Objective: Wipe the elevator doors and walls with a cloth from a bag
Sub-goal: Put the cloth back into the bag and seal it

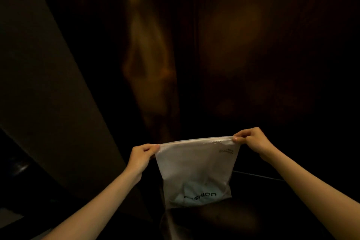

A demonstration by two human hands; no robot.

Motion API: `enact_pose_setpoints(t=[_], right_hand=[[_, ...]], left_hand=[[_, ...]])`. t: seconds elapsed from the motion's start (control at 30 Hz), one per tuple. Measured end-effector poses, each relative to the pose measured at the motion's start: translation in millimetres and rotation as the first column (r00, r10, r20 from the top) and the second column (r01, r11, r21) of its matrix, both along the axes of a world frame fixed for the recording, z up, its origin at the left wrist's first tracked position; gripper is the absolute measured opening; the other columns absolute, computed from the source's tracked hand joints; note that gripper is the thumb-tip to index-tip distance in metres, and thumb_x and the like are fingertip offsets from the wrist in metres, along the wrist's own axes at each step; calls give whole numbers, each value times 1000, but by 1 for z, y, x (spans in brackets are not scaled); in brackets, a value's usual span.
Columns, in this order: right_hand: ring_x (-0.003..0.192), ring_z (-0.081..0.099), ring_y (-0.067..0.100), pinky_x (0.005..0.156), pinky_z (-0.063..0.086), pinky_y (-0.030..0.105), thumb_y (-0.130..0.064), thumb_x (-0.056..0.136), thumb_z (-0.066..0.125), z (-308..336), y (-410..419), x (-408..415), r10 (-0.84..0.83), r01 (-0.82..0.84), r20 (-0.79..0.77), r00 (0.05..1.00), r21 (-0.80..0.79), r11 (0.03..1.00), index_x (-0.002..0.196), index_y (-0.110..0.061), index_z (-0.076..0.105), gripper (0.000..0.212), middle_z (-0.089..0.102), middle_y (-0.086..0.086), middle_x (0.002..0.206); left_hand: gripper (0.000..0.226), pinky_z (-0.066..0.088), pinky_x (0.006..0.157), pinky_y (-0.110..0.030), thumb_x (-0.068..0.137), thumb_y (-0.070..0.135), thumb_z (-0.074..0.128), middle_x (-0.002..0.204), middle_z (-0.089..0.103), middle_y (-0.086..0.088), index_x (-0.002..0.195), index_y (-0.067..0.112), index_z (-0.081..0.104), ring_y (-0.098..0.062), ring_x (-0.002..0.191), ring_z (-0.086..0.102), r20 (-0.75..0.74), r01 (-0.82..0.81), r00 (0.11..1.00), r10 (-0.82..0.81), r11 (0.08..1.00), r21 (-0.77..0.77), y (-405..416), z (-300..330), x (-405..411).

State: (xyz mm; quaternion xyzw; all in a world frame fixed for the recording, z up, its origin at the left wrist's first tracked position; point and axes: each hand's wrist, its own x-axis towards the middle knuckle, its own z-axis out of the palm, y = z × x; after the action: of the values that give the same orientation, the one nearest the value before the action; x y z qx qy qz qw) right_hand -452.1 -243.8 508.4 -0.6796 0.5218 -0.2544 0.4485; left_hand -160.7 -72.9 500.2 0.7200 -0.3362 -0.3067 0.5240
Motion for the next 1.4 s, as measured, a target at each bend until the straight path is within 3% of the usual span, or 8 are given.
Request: enact_pose_setpoints(t=[0.23,0.4,0.5,0.63,0.87,1.07,1.23,1.4], right_hand=[[84,59,12,72,44,19,-12,87,63,-48,67,53,-14,5,-96,995,-89,996,86,-12,67,5,66,2,86],[87,60,16,80,50,31,-15,85,65,-81,82,85,38,-70,-251,967,-120,990,85,-14,65,1,65,2,87],[89,61,16,89,48,44,-23,84,66,-112,82,108,58,-106,-377,924,-108,988,79,-25,65,6,66,-5,85],[91,60,13,94,40,42,-30,85,66,-177,91,146,96,-155,-466,880,-90,984,74,-35,60,13,63,-12,79],[86,60,11,90,46,48,-24,84,66,-352,100,192,119,-171,-394,911,-98,980,74,-43,55,24,55,-22,74],[86,60,10,91,45,49,-23,85,65,-506,93,215,79,-134,-323,943,-151,979,82,-32,67,10,58,-19,76],[90,60,11,91,46,48,-28,84,66,-596,80,220,46,-103,-286,957,-189,977,77,-43,60,17,59,-21,77],[93,59,11,96,42,48,-26,86,64,-657,70,224,30,-90,-287,957,-198,976,85,-31,67,6,58,-18,81]], left_hand=[[11,44,71,-21,89,14,61,88,67,-2,86,12,71,-12,87,60,-15,60,998,-59,993,101,48,-31,61],[11,42,73,-23,91,9,57,88,64,-5,85,11,67,-19,90,58,-53,37,998,-31,992,120,66,-68,98],[13,42,75,-25,93,10,54,92,63,-6,88,12,66,-19,92,57,-95,10,995,5,989,148,70,-101,120],[13,38,81,-29,94,10,52,92,60,-6,94,8,64,-19,90,54,-141,-58,986,87,978,199,74,-173,150],[11,42,89,-35,94,11,52,101,60,-7,99,9,62,-24,103,55,-272,-160,936,223,959,235,71,-344,196],[15,41,97,-38,94,10,53,108,58,-10,107,7,59,-23,103,53,-266,-263,914,305,948,181,57,-492,206],[12,42,89,-32,93,9,54,104,59,-9,103,7,60,-21,101,54,-188,-343,918,349,937,63,41,-589,204],[14,43,89,-34,93,7,54,106,60,-13,105,4,60,-27,103,57,-182,-350,918,353,935,47,28,-658,205]])
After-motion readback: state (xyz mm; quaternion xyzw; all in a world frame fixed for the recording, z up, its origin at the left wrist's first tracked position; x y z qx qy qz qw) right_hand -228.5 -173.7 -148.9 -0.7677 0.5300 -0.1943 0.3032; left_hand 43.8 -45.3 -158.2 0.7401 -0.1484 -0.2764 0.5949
